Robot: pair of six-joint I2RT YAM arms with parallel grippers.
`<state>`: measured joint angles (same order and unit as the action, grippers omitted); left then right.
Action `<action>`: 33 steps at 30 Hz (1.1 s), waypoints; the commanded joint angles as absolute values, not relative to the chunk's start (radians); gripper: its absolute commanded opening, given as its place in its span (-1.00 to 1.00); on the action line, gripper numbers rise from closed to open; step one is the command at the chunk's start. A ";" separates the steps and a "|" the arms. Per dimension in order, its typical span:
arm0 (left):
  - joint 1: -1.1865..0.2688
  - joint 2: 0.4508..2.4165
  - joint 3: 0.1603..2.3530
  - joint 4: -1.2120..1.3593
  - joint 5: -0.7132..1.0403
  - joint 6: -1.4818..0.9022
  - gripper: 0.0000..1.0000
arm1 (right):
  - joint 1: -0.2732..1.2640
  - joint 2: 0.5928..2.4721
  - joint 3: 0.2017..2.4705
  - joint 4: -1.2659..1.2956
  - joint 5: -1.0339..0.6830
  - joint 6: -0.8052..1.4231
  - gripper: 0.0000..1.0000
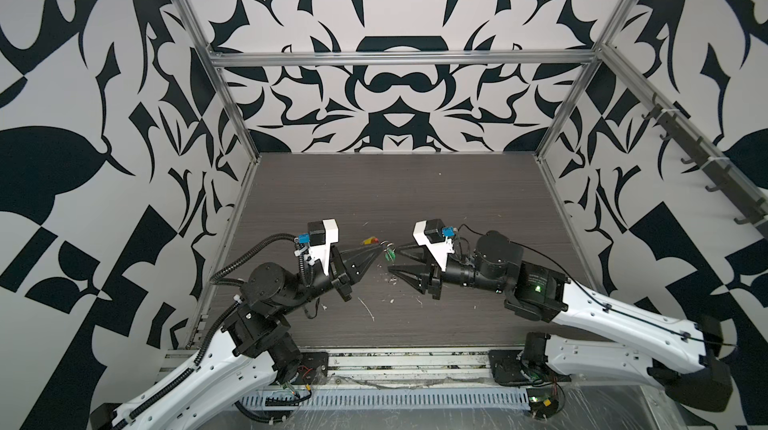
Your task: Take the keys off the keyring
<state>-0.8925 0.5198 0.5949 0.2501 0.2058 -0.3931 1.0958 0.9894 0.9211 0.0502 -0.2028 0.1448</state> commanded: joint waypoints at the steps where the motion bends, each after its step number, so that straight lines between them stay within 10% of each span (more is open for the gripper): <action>1: -0.894 0.501 0.580 0.303 0.216 -0.400 -1.00 | 1.101 0.959 0.917 0.126 -0.167 0.116 -0.04; 33: -0.894 0.508 0.571 0.337 0.243 -0.419 -1.00 | 1.116 0.972 0.926 0.153 -0.149 0.135 -0.01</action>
<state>-0.8925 0.5095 0.5770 0.2882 0.2291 -0.4053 1.1091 0.9737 0.8757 0.1204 -0.1688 0.1314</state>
